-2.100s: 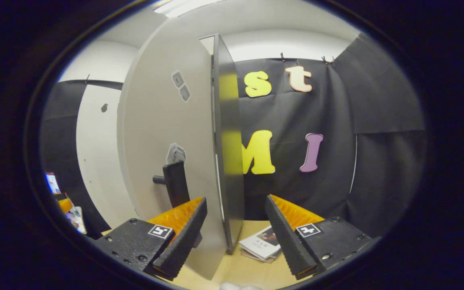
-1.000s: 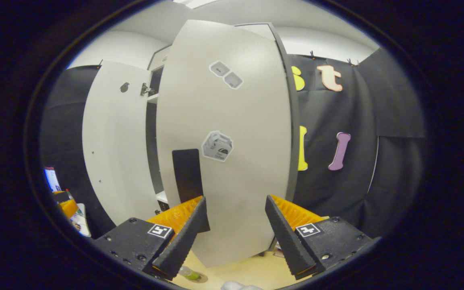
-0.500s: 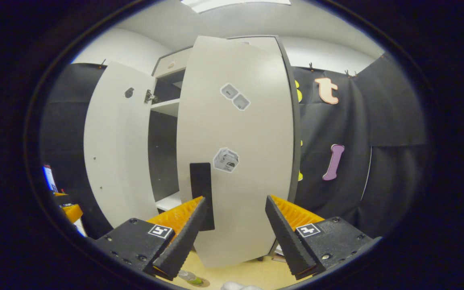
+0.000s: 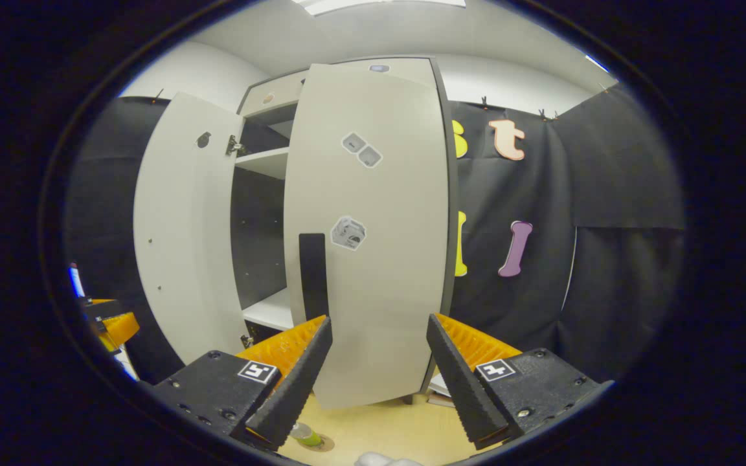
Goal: Grasp the bottle in the cabinet with the left hand and place it on the coaster, then close the right door with the right hand and the left door with the left hand.
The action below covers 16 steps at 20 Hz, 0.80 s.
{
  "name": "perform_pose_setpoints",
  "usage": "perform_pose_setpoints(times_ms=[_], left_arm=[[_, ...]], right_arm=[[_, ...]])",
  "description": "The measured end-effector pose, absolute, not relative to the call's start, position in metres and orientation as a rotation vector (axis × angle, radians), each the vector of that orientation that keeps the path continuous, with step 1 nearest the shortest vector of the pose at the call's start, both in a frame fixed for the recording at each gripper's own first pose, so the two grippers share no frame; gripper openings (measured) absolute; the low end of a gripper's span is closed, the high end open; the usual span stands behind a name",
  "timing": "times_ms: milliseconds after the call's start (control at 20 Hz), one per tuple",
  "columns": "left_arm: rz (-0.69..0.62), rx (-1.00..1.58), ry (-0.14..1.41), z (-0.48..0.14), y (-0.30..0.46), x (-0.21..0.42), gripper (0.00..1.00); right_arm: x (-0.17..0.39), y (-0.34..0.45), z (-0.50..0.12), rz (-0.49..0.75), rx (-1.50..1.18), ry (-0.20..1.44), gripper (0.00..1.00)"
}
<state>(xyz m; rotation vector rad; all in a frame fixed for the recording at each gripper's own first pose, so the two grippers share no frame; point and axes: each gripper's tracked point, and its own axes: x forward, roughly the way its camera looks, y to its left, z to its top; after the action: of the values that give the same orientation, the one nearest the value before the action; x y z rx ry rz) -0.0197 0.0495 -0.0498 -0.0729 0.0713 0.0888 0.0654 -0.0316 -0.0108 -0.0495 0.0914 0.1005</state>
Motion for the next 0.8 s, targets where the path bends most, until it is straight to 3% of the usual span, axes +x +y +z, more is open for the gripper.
perform_pose_setpoints(times_ms=[250,400,450,650,750,800], left_arm=[[0.092,-0.060,0.057,-0.043,0.085,-0.019,0.95],[0.147,-0.017,0.037,-0.034,0.127,-0.021,0.95],[0.167,-0.010,0.032,-0.032,0.140,-0.020,0.99],[0.234,0.012,0.013,-0.018,0.195,-0.008,0.94],[0.249,0.013,-0.013,-0.010,0.213,0.005,0.99],[0.256,0.018,-0.023,-0.007,0.221,0.013,0.95]], right_arm=[[0.043,-0.031,-0.042,0.057,-0.037,0.133,0.97],[0.036,-0.030,-0.051,0.038,-0.019,0.148,0.96],[0.033,-0.030,-0.053,0.030,-0.017,0.152,0.97],[0.022,-0.032,-0.054,0.009,-0.023,0.157,0.97],[0.016,-0.034,-0.054,-0.003,-0.031,0.160,0.97],[0.013,-0.034,-0.054,-0.004,-0.030,0.160,0.97]])
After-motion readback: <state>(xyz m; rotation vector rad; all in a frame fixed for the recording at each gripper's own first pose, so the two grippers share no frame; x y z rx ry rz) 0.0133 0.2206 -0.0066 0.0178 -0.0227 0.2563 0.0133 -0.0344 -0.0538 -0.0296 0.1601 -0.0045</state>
